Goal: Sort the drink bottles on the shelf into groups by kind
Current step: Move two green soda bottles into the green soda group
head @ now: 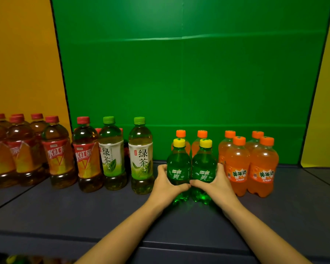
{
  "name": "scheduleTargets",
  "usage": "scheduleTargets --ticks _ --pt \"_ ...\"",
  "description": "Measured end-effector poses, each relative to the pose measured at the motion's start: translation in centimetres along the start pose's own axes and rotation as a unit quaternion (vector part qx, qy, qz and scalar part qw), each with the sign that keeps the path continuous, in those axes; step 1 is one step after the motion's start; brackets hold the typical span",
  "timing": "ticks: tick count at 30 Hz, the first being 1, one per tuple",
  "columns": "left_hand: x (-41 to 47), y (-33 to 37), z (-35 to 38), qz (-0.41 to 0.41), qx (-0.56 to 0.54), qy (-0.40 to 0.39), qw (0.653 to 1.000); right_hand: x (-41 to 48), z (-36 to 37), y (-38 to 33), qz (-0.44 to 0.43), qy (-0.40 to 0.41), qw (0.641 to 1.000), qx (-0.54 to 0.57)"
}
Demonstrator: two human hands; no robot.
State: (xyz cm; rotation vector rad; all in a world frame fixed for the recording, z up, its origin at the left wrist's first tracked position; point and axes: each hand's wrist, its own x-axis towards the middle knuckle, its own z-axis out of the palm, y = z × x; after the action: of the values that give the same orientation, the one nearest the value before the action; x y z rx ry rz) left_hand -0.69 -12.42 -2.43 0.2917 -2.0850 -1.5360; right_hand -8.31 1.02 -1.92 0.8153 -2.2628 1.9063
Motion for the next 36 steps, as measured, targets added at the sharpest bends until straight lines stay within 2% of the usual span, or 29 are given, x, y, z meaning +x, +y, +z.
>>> scheduleTargets --ticks 7,11,16,20,25,36 --pt "-2.4 1.4 -1.1 0.039 -0.048 -0.068 0.996 -2.5 -1.6 -1.1 -0.047 -0.058 0.995 0.066" --pt "-4.4 2.2 -2.9 0.056 -0.08 -0.004 0.995 -3.4 -0.9 -2.6 -0.062 -0.079 0.989 0.111" --pt "-6.4 3.5 -7.9 0.078 -0.059 0.097 0.99 -4.5 2.4 -6.2 -0.095 -0.13 0.972 0.173" --pt "-9.0 4.1 -13.4 0.1 -0.058 0.159 0.981 -5.6 7.0 -8.9 -0.102 -0.176 0.955 0.217" --pt "-13.0 3.5 -22.0 0.088 -0.03 0.224 0.97 -8.2 14.7 -12.1 -0.093 -0.211 0.941 0.249" --pt "-20.7 -0.9 -40.2 0.056 0.051 0.262 0.962 -14.9 33.0 -17.5 -0.08 -0.25 0.936 0.235"
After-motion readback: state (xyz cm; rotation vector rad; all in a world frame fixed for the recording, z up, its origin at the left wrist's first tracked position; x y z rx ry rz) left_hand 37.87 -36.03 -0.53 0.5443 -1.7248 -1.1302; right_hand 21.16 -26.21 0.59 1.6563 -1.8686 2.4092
